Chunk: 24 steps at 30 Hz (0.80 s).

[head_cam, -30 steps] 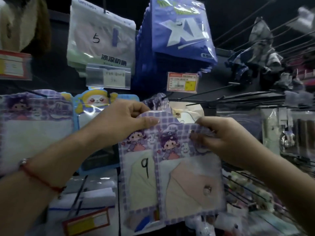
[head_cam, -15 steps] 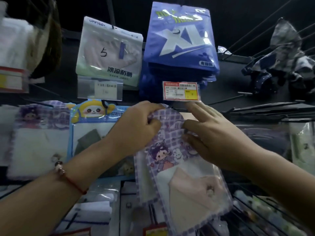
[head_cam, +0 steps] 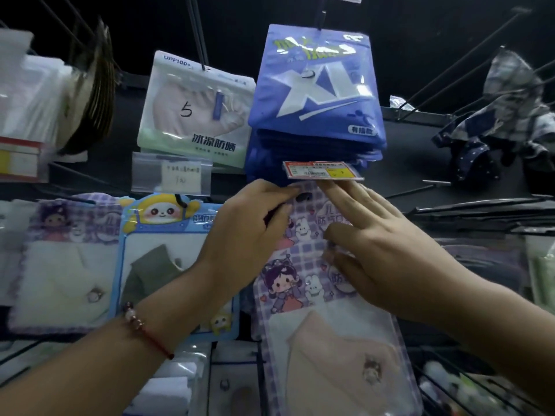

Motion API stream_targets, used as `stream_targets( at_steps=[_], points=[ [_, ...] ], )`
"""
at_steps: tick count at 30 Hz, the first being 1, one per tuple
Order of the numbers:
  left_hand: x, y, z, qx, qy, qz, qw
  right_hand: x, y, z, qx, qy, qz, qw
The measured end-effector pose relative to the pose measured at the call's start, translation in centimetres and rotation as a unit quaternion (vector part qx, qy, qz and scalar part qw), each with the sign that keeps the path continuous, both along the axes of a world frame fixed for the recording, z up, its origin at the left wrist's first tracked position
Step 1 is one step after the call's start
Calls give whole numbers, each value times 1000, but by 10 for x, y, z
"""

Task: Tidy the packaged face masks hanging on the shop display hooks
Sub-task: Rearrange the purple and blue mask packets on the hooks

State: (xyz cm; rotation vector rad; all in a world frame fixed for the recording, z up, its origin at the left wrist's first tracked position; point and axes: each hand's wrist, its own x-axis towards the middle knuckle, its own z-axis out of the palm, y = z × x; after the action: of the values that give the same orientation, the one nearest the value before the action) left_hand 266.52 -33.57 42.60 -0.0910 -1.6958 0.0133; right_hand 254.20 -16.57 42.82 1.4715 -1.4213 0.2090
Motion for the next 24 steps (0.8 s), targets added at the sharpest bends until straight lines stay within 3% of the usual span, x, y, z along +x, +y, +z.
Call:
stream_targets(
  at_steps=[5, 11, 16, 22, 24],
  points=[
    [0, -1, 4, -53, -11, 109, 993, 2, 2, 2, 6, 5, -8, 1000],
    [0, -11, 7, -10, -68, 148, 987, 3, 4, 2, 2, -1, -6, 1000],
    [0, -18, -1, -60, -106, 213, 970, 1, 2, 0, 1, -7, -7, 1000],
    [23, -5, -23, -98, -42, 150, 983, 2, 1, -5, -23, -23, 4, 999],
    [35, 5, -25, -14, -56, 48, 997, 4, -2, -5, -26, -20, 1, 999]
  ],
)
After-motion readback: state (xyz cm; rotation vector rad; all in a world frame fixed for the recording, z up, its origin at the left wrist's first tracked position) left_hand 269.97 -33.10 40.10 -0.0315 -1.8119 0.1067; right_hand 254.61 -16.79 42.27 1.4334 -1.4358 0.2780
